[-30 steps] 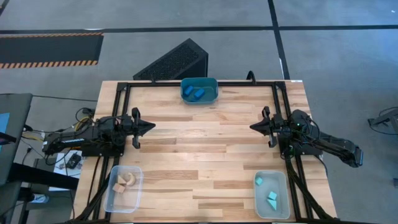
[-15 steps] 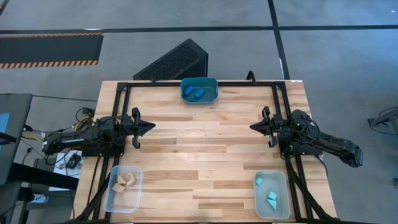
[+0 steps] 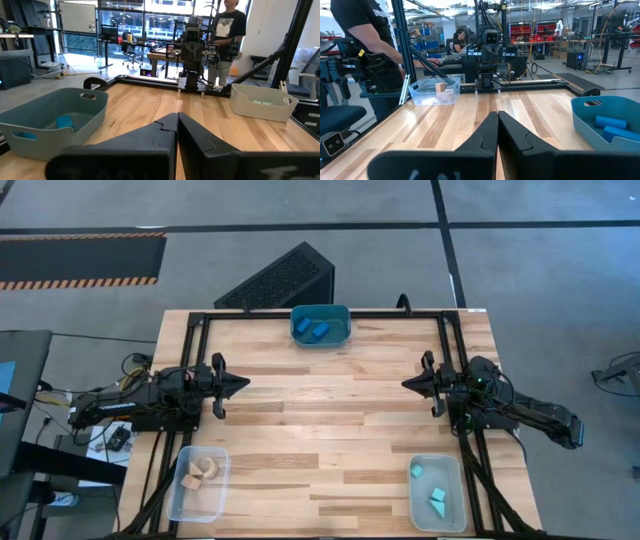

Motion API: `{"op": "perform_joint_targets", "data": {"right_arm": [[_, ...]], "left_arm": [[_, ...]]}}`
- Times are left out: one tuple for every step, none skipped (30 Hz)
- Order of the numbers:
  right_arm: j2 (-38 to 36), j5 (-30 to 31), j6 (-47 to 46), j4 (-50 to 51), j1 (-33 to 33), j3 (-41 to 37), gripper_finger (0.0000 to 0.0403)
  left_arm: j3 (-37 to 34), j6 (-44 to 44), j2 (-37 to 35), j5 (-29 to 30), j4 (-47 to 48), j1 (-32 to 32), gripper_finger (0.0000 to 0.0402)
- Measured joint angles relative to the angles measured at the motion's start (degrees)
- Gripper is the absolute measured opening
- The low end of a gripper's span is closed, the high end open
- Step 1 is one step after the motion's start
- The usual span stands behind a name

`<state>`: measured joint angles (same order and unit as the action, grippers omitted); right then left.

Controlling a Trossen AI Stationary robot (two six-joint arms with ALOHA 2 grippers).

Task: Sort & place blocks by color
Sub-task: Return to Home Position

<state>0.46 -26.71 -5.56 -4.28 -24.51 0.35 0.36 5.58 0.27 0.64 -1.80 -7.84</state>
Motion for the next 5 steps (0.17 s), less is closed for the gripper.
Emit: {"op": "perform_joint_targets", "data": {"right_arm": [[0.01, 0.02, 0.00, -0.02, 0.00, 0.01, 0.0027], [-0.01, 0.01, 0.00, -0.02, 0.02, -0.01, 0.0027], [-0.01, 0.02, 0.00, -0.02, 0.01, -0.01, 0.0028], [0.00, 0.02, 0.00, -0.02, 0.00, 0.01, 0.0029], [-0.02, 0.02, 0.00, 0.00, 0.01, 0.00, 0.0029]], "left_arm": [[0.00, 0.00, -0.01, -0.01, 0.00, 0.00, 0.0000], [0.00, 0.00, 0.00, 0.00, 0.00, -0.01, 0.0000], [0.00, 0.00, -0.02, -0.02, 0.00, -0.01, 0.0000], [0.00, 0.00, 0.00, -0.02, 0.00, -0.01, 0.0000], [0.00, 0.00, 0.00, -0.02, 0.00, -0.01, 0.0000]]}}
